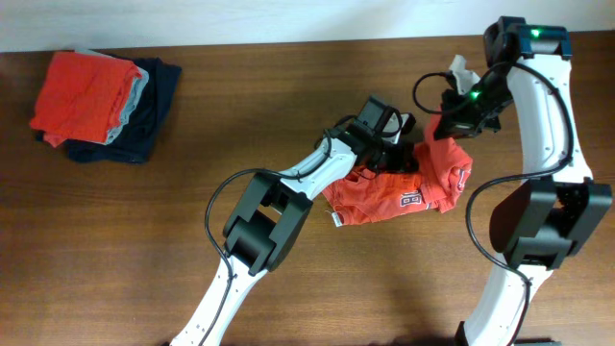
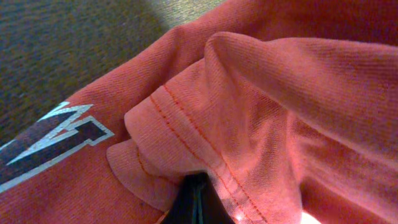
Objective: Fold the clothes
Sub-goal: 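Grasp the shirt's left side with the left gripper and lift it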
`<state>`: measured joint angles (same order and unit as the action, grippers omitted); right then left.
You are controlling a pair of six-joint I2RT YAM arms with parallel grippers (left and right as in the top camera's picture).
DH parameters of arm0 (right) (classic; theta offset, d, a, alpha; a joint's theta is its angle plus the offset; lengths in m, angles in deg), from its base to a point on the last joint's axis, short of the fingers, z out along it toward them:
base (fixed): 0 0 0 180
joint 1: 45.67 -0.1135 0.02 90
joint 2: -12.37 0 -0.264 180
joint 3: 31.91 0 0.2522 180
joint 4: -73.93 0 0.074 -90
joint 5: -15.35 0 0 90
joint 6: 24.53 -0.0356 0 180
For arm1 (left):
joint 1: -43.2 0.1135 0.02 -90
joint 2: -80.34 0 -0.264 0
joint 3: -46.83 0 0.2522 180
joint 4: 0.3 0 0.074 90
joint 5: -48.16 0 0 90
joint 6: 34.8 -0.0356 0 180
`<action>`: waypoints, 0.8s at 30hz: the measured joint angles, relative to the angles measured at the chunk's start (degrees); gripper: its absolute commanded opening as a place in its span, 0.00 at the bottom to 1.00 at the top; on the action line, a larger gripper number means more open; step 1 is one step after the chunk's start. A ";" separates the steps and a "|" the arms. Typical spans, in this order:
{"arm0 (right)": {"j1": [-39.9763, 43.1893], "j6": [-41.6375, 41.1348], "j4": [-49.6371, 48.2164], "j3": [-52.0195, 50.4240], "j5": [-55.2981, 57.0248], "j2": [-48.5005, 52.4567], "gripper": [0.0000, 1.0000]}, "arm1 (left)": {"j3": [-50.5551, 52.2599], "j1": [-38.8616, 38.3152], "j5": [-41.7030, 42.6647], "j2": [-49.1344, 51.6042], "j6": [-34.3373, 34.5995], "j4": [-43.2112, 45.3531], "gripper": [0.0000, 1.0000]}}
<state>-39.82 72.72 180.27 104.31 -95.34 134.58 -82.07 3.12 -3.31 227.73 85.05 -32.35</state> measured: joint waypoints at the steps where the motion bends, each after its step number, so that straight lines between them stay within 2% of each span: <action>1: -0.20 -0.04 0.02 0.00 -0.02 0.00 0.04 | -0.02 0.00 0.02 0.00 -0.33 -0.02 0.00; 17: -6.78 -1.53 0.26 0.00 0.02 0.00 0.04 | -0.09 0.26 0.15 0.07 -2.67 -0.22 0.00; 24: -7.06 -1.73 0.48 0.00 0.00 0.00 0.04 | -2.43 2.29 -0.04 0.07 -3.96 -4.87 0.00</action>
<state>-46.88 70.99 180.75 104.31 -95.34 134.58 -84.49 5.42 -3.36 227.79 81.09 -37.22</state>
